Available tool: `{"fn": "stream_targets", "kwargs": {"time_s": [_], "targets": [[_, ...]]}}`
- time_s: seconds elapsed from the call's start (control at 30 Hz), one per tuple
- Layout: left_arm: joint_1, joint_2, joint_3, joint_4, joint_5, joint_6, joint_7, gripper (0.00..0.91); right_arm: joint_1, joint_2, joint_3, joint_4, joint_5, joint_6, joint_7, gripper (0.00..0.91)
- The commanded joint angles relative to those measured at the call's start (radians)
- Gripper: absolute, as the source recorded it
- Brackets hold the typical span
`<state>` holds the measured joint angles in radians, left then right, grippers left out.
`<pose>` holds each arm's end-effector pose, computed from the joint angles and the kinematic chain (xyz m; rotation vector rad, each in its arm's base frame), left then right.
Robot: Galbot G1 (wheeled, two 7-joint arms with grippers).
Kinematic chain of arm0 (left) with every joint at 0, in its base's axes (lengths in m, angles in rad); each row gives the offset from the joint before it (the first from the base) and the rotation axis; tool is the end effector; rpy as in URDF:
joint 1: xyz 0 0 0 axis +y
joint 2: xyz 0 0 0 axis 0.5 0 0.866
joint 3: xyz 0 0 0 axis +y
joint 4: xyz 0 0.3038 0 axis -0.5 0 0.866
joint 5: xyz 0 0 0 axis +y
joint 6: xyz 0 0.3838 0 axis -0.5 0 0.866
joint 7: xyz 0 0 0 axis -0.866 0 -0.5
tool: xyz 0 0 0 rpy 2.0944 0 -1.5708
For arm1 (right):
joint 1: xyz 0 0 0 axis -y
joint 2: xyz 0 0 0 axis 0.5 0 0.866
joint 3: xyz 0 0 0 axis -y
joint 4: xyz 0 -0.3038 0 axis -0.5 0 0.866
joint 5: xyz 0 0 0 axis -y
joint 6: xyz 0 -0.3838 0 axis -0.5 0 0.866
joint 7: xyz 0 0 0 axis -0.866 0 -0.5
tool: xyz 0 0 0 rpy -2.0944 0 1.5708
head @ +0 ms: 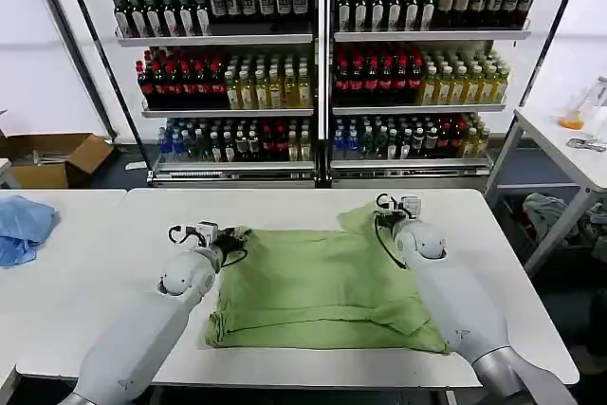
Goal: Fold and organize the clothes.
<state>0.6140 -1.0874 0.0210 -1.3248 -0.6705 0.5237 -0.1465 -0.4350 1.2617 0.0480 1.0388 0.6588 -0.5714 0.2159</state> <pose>0.4743 0.0139 -0.2670 -0.2618 -2.5472 -0.1182 0.5400 -0.0074 -0.2573 0.0611 -2.4996 -0.0130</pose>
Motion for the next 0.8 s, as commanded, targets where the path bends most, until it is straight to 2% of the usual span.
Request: {"fn": "stream_targets", "kwargs": {"time_s": [0.03, 0.23, 0.37, 0.53, 0.8], "targets": [[0.008, 0.002, -0.001, -0.019, -0.050, -0.003, 0.022, 0.030, 0.004, 0.012, -0.010, -0.029, 0.008, -0.006, -0.006, 0.000], [0.023, 0.007, -0.015, -0.032, -0.072, -0.024, 0.031, 0.030, -0.017, 0.008, 0.002, -0.003, -0.007, 0.013, -0.007, 0.000], [0.030, 0.019, -0.035, -0.054, -0.096, -0.051, 0.032, 0.020, -0.036, 0.003, 0.018, 0.041, -0.026, 0.078, -0.006, 0.000], [0.058, 0.044, -0.083, -0.121, -0.131, -0.066, 0.030, 0.020, -0.076, -0.027, 0.045, 0.176, -0.026, 0.107, -0.004, 0.000], [0.130, 0.095, -0.140, -0.265, -0.194, -0.070, 0.024, 0.020, -0.219, -0.104, 0.111, 0.413, -0.001, 0.093, 0.011, 0.000]]}}
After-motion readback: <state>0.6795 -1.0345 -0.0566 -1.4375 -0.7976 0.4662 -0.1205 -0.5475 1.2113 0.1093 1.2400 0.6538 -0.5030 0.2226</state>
